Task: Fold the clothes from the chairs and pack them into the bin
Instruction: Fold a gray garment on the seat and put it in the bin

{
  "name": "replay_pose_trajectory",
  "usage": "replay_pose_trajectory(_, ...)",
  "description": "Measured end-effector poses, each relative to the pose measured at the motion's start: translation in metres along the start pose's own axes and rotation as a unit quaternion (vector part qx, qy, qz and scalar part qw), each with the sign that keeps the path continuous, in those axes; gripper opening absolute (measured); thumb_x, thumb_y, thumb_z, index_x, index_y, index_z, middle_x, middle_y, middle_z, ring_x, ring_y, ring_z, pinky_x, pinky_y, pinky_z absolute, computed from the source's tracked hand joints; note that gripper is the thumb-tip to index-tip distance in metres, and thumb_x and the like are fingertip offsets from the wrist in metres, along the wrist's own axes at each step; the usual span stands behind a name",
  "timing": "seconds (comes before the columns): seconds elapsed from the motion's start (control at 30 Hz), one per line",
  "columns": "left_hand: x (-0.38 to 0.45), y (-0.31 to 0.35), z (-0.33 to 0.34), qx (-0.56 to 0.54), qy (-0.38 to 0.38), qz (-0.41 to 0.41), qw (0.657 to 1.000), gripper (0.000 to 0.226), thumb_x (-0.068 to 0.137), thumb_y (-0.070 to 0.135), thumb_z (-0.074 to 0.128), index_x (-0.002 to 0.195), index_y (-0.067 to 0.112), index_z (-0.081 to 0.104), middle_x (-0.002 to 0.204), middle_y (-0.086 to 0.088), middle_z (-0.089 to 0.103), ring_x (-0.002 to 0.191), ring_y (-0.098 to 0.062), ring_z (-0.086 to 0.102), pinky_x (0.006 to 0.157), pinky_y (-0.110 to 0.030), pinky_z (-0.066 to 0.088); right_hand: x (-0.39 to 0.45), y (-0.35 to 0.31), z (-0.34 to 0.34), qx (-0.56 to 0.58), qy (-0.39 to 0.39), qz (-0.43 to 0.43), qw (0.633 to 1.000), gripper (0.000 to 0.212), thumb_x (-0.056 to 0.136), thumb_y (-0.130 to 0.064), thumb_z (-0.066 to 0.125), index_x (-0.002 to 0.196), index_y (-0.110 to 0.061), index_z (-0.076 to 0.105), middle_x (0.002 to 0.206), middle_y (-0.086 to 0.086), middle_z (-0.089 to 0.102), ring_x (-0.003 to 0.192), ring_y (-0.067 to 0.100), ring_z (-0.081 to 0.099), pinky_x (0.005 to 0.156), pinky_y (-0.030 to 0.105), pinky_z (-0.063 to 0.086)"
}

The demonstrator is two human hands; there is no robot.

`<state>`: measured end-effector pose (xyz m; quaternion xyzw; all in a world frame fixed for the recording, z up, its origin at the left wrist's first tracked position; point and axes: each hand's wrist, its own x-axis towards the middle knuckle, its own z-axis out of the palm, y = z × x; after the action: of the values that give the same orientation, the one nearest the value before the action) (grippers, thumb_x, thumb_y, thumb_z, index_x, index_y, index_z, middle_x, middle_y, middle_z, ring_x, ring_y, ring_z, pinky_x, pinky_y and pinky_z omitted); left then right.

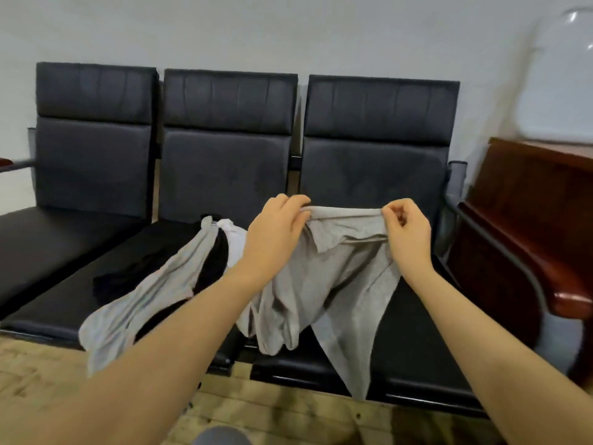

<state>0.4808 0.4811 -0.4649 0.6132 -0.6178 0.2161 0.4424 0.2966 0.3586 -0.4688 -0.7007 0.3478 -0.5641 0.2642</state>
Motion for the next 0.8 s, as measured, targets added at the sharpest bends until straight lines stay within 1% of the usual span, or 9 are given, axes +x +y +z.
replay_pose_trajectory(0.17,-0.040,0.035,0.066,-0.052,-0.061,-0.041,0.996,0.022,0.095,0.029,0.051,0.104,0.016,0.067,0.083,0.002,0.050,0.079,-0.016,0.051,0.066,-0.035,0.047,-0.030,0.064,-0.057,-0.154,-0.017,0.060,0.986,0.009,0.092,-0.016,0.055,0.084,-0.014,0.060,0.071,-0.002,0.058,0.068,0.012,0.053,0.079,0.038,0.047)
replay_pose_trajectory(0.23,-0.060,0.044,0.088,-0.053,-0.078,-0.068,0.993,0.020,0.095,0.026,0.054,0.105,0.017,0.069,0.080,0.006,0.047,0.082,-0.018,0.051,0.070,-0.033,0.045,-0.048,0.085,-0.068,-0.214,-0.024,0.087,0.973,0.011,0.093,-0.019,0.055,0.083,-0.019,0.059,0.070,-0.005,0.058,0.070,0.012,0.054,0.088,0.043,0.043)
replay_pose_trajectory(0.33,-0.087,0.046,0.111,-0.053,-0.115,-0.115,0.985,0.021,0.094,0.025,0.056,0.106,0.016,0.070,0.084,0.000,0.057,0.086,-0.022,0.055,0.077,-0.037,0.046,-0.066,0.108,-0.070,-0.256,-0.046,0.128,0.957,0.013,0.093,-0.019,0.053,0.081,-0.023,0.056,0.071,-0.006,0.057,0.077,0.016,0.056,0.089,0.040,0.037)
replay_pose_trajectory(0.43,-0.112,0.037,0.124,-0.041,-0.124,-0.144,0.981,0.020,0.091,0.026,0.058,0.097,0.014,0.073,0.080,-0.005,0.062,0.082,-0.029,0.058,0.072,-0.045,0.049,-0.086,0.129,-0.060,-0.288,-0.064,0.128,0.947,0.006,0.092,-0.019,0.057,0.090,-0.021,0.063,0.099,-0.002,0.056,0.100,0.022,0.048,0.086,0.033,0.027)
replay_pose_trajectory(0.5,-0.124,0.028,0.131,-0.020,-0.121,-0.160,0.979,0.020,0.089,0.028,0.059,0.092,0.015,0.074,0.079,-0.005,0.061,0.081,-0.030,0.057,0.070,-0.039,0.042,-0.097,0.134,-0.050,-0.270,-0.069,0.079,0.957,0.008,0.090,-0.019,0.061,0.097,-0.020,0.064,0.108,-0.002,0.052,0.100,0.019,0.043,0.085,0.030,0.025)
replay_pose_trajectory(0.6,-0.126,0.021,0.139,-0.006,-0.137,-0.196,0.971,0.015,0.090,0.023,0.062,0.096,0.015,0.074,0.086,-0.003,0.057,0.090,-0.027,0.051,0.073,-0.033,0.028,-0.103,0.125,-0.032,-0.201,-0.180,-0.055,0.961,0.010,0.091,-0.022,0.056,0.097,-0.020,0.063,0.094,-0.010,0.052,0.084,0.010,0.050,0.080,0.029,0.032)
replay_pose_trajectory(0.67,-0.122,0.018,0.141,-0.010,-0.141,-0.183,0.973,0.016,0.089,0.020,0.063,0.100,0.012,0.072,0.091,-0.005,0.060,0.092,-0.028,0.055,0.077,-0.037,0.037,-0.108,0.121,-0.022,-0.197,-0.240,-0.113,0.944,0.017,0.093,-0.029,0.051,0.100,-0.019,0.063,0.091,-0.011,0.058,0.083,0.009,0.056,0.079,0.027,0.037)
replay_pose_trajectory(0.73,-0.117,0.016,0.139,-0.033,-0.146,-0.183,0.972,0.017,0.089,0.018,0.063,0.104,0.011,0.067,0.097,-0.006,0.062,0.092,-0.025,0.058,0.081,-0.040,0.043,-0.115,0.125,-0.015,-0.245,-0.280,-0.124,0.920,0.027,0.096,-0.035,0.045,0.109,-0.020,0.063,0.102,-0.008,0.063,0.095,0.012,0.058,0.083,0.029,0.038)
replay_pose_trajectory(0.8,-0.115,0.012,0.136,-0.064,-0.164,-0.189,0.966,0.013,0.090,0.018,0.060,0.101,0.012,0.064,0.096,-0.003,0.064,0.088,-0.020,0.059,0.082,-0.039,0.047,-0.122,0.137,-0.012,-0.290,-0.330,-0.080,0.895,0.038,0.100,-0.042,0.036,0.125,-0.022,0.056,0.122,-0.007,0.059,0.115,0.013,0.051,0.096,0.029,0.029)
